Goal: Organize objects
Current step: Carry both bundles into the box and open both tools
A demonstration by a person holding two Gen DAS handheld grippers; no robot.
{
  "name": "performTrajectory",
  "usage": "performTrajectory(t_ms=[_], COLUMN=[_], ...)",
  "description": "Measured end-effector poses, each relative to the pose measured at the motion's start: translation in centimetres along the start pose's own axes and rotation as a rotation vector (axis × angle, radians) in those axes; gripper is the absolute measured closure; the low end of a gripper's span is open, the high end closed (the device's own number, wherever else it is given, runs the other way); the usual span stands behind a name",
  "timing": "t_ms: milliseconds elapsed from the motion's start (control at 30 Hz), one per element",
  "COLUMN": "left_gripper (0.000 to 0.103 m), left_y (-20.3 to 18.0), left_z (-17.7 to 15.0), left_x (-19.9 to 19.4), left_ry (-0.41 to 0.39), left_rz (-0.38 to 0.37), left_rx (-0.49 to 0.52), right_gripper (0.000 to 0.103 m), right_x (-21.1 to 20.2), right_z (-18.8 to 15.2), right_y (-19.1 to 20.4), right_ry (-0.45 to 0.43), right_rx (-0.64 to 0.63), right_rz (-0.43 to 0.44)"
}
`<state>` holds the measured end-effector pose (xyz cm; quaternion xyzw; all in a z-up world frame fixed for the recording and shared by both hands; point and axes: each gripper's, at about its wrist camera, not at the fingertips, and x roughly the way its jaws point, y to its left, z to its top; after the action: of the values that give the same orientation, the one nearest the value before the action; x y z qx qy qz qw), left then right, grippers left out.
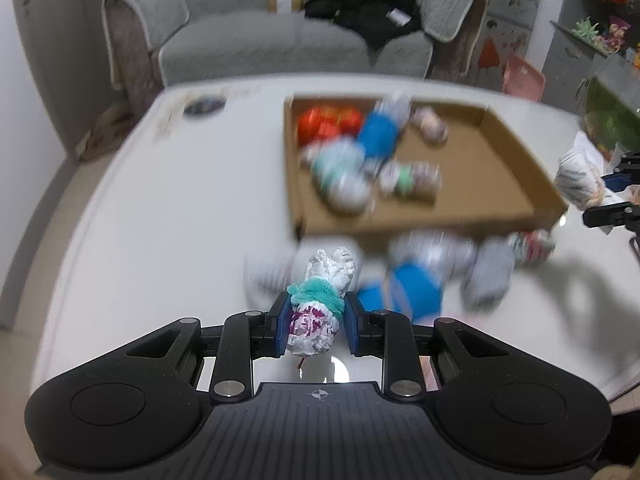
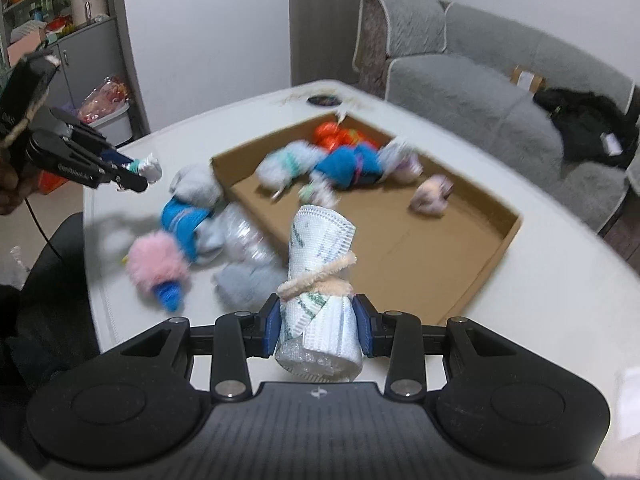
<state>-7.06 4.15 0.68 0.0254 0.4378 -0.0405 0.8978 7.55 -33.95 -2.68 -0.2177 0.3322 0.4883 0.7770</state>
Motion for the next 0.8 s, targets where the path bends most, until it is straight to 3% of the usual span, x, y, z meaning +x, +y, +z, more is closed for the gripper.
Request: performTrajectory(t_ms=[233, 367, 433, 600, 800], left_gripper=[0.070, 0.069, 0.069, 0.069, 0.069], left_y=[-5.3, -9.8, -11.0, -12.9, -11.9], left_z=[8.2, 12.4, 13.9, 16.1, 16.3], left_x=[1.5, 4.7, 7.2, 14.2, 19.7], left_ry=[-0.049, -0.049, -0.021, 0.045, 0.108], left_rz=[-0.132, -0.167, -0.185, -0.142, -0.076], left_rx=[0.057, 0.112, 0.088, 0.057, 0.013], right_gripper=[0.069, 0.068, 0.068, 0.068, 0.068], right_x=[0.7, 2.6, 3.9, 7.8, 12.2], right_z=[3.5, 5.3, 5.9, 7.3, 7.8], right_y=[-3.5, -5.9, -7.0, -9.5, -11.3], right_ry=[-0.007, 0.015, 0.032, 0.080, 0.148], right_rx=[-0.021, -0.014, -0.002, 0.032, 0.043], right_rz=[-0.067, -0.098, -0.109, -0.123, -0.133])
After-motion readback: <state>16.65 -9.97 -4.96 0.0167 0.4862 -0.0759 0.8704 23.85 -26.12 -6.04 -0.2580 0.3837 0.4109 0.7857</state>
